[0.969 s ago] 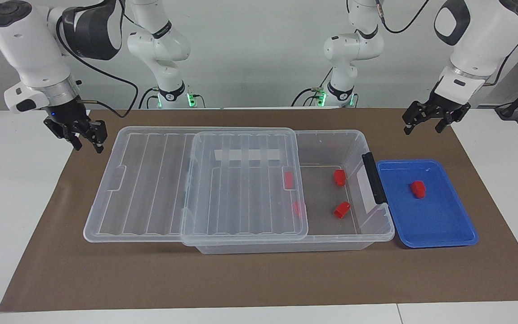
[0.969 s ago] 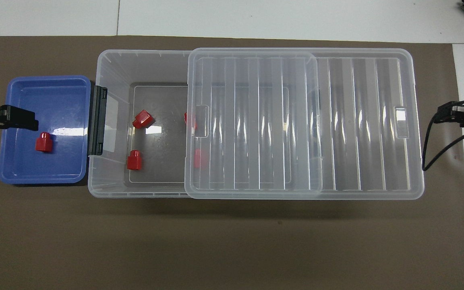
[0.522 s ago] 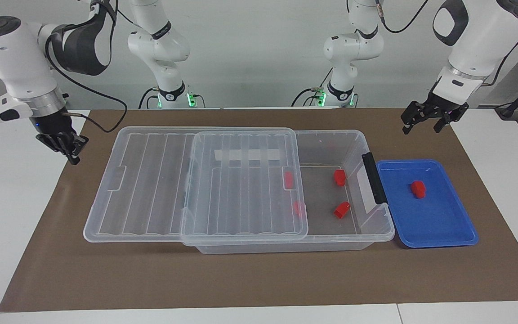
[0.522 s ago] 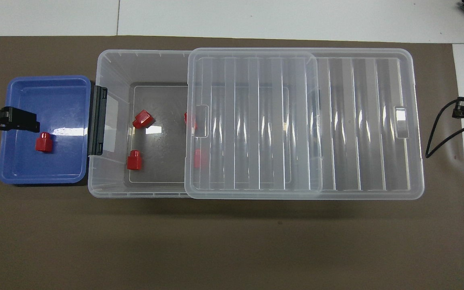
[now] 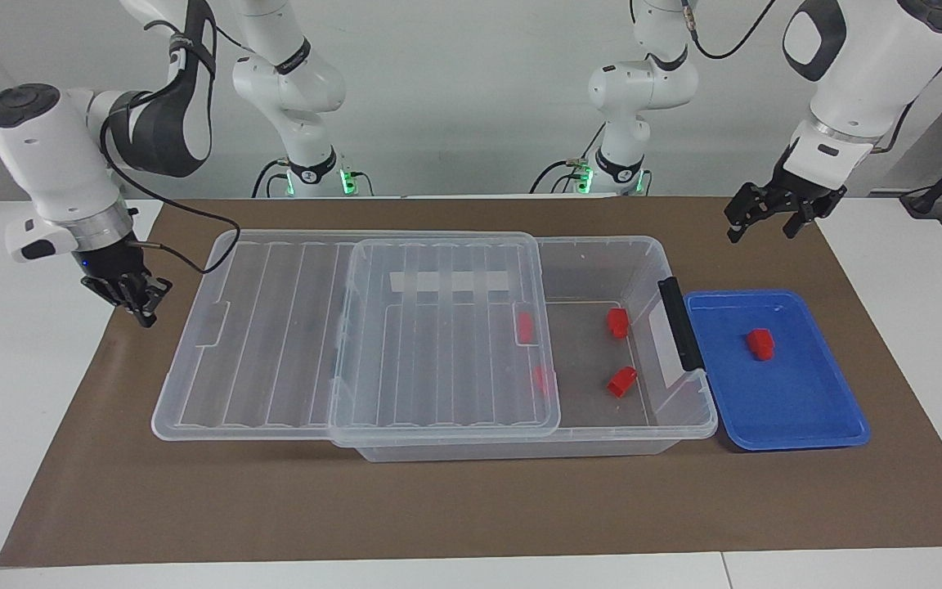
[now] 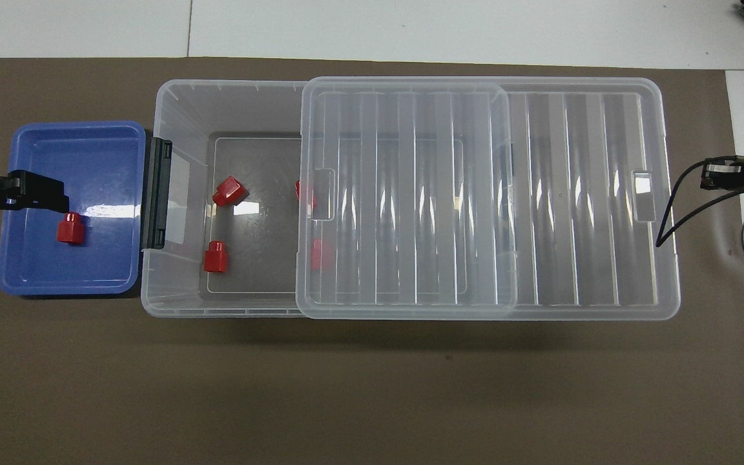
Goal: Place red block in blue tray from box
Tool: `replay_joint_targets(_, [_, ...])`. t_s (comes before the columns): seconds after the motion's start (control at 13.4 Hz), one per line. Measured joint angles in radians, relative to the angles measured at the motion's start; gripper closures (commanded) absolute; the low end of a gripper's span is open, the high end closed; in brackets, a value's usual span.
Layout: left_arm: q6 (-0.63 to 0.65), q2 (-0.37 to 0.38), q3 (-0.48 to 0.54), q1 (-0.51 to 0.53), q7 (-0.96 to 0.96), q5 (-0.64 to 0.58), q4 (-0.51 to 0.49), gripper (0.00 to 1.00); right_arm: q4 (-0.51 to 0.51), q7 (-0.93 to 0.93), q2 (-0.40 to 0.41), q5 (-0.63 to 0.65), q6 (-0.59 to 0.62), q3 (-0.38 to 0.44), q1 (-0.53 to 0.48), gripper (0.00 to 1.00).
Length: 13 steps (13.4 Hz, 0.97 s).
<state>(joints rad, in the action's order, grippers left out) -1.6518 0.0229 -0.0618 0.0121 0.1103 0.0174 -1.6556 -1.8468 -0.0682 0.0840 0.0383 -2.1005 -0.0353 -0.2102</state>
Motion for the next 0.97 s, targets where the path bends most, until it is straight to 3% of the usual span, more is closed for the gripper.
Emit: replay_joint_targets(0.97, [0.000, 0.002, 0.011, -0.007, 0.040, 0.000, 0.000, 0.00, -0.007, 0.007, -0.020, 0.000, 0.020, -0.008, 0.106, 1.00])
